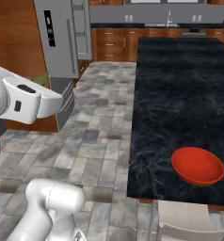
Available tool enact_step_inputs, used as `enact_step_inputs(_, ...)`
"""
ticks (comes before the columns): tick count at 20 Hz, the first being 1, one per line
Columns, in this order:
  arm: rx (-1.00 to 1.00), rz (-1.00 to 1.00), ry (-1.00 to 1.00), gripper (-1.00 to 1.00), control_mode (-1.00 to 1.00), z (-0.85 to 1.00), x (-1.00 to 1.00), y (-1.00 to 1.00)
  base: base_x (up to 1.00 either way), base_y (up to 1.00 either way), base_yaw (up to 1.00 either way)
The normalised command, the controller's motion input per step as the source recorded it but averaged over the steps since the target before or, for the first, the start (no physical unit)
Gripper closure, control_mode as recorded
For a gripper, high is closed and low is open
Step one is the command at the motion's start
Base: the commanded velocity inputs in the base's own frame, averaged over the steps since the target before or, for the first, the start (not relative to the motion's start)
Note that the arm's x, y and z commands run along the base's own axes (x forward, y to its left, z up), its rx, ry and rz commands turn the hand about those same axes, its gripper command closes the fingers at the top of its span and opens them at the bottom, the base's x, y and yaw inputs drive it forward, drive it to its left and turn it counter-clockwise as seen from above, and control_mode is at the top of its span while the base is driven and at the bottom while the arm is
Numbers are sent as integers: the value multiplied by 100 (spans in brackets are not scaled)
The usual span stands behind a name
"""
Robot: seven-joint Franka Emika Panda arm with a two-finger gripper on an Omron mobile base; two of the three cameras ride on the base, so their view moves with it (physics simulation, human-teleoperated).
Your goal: There is a bowl on the dining counter. Grab a lemon wedge from the fridge and place it in the bowl. Then get the liquor bottle and glass cup from the cabinet and place them next to the bowl.
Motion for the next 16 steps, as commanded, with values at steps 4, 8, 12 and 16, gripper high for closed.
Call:
enact_step_inputs(4,0,0,0,100,100,0,0,0,-2,-99,0)
enact_step_inputs(8,0,0,0,100,100,0,0,0,22,-100,0)
enact_step_inputs(12,0,0,0,100,100,0,0,0,20,-100,0)
enact_step_inputs(16,0,0,0,100,100,0,0,0,29,-81,0)
